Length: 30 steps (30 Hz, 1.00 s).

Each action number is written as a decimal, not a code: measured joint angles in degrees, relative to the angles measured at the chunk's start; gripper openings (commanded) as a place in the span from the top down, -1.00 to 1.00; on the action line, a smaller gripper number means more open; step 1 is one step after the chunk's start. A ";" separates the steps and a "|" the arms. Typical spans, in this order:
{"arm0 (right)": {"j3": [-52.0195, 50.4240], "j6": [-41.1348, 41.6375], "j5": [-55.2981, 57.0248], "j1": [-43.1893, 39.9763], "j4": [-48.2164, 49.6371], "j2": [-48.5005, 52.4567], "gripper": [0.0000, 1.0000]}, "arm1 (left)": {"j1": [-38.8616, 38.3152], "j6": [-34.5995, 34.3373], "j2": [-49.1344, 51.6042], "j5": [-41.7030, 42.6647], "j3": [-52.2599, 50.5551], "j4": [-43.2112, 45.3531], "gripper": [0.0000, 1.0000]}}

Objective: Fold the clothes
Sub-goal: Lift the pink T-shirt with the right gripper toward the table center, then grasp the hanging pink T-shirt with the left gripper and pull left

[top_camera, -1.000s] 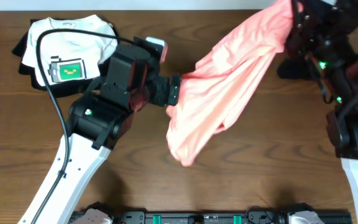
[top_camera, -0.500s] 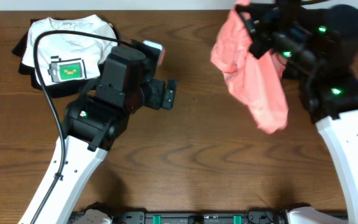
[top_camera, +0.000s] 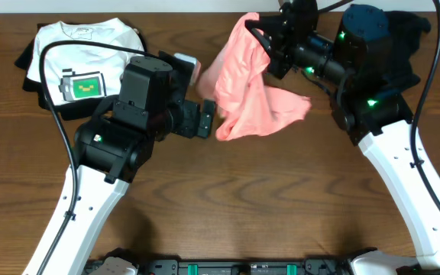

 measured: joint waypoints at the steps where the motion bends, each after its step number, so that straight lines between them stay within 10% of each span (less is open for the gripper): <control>1: 0.00 0.00 0.02 0.00 -0.07 0.00 0.98 | 0.00 0.59 0.00 1.42 0.00 0.11 -0.96; 28: 0.00 0.11 -0.35 0.00 -0.22 0.00 0.98 | 0.00 10.86 12.35 16.46 0.00 13.66 -0.98; 30: 0.00 0.11 -0.39 0.00 -0.15 0.00 0.98 | 0.00 10.67 12.74 16.61 0.00 14.47 -0.54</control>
